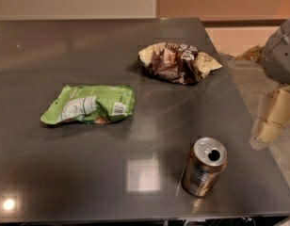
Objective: Move orange can near green rice chip bag
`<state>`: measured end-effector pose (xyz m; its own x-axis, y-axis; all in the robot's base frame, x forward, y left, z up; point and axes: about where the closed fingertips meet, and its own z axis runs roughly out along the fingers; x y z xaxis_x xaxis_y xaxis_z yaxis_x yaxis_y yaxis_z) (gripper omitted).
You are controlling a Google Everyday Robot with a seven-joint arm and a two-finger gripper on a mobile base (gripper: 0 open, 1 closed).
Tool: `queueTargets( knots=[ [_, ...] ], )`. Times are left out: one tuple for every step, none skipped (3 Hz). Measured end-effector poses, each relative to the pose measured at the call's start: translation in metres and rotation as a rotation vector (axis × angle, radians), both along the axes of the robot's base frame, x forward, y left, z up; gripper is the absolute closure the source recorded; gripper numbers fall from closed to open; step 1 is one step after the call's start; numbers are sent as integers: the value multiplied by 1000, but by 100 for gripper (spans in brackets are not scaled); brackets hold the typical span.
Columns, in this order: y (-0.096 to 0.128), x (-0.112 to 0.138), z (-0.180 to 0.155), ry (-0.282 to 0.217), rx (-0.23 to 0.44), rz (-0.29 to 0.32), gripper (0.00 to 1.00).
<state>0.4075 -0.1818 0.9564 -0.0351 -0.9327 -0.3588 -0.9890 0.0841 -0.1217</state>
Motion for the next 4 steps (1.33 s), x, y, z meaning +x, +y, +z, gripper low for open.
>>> queueTargets(
  knots=[
    [20,-21,-4,-3,101,120,0],
    [41,-43,-11,-7,176,243,0],
    [53,-60,-25,11,214,322,0],
    [59,-69,-43,31,221,359,0]
  ],
)
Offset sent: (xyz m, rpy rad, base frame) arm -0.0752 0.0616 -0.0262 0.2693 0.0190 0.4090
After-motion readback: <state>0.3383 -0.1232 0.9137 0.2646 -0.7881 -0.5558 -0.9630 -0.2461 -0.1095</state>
